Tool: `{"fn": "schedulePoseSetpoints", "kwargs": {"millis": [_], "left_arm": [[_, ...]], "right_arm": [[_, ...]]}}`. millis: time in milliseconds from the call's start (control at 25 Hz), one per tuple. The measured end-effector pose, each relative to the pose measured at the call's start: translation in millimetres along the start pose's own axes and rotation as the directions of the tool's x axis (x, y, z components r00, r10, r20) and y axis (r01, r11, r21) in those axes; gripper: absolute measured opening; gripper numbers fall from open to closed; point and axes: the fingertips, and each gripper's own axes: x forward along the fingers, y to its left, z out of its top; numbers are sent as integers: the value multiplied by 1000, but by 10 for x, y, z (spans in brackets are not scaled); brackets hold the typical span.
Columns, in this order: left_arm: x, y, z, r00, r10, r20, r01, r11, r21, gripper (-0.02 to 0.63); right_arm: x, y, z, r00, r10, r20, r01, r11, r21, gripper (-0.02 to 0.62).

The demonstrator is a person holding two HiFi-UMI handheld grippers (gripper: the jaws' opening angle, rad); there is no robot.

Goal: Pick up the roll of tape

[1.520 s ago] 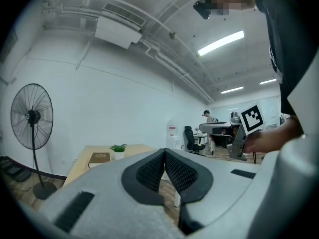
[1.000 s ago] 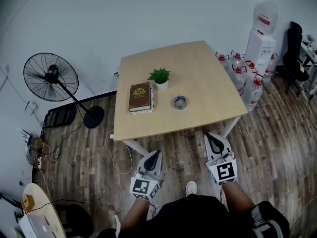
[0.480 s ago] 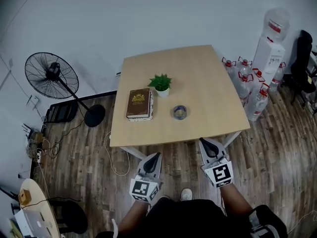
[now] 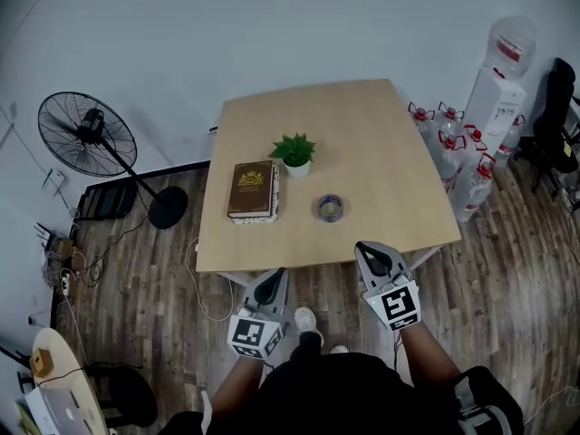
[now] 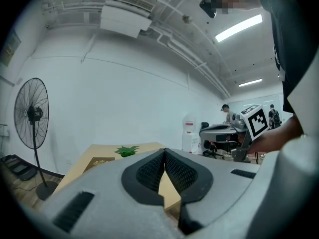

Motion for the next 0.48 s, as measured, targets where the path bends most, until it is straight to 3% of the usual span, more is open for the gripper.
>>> {"fn": "schedulePoseSetpoints", "kwargs": {"millis": [360,480], "left_arm": [[622,718,123,1000,-9,14,10,1000,-21,0],[823,938,81,1000,-9,-6,9,1000,-18,0]], "right_arm": [[818,-229,-120,994,19,-106,-25,998,-60,-3],[1106,-264,-280,985,49,-165,-48,999,6,63]]}}
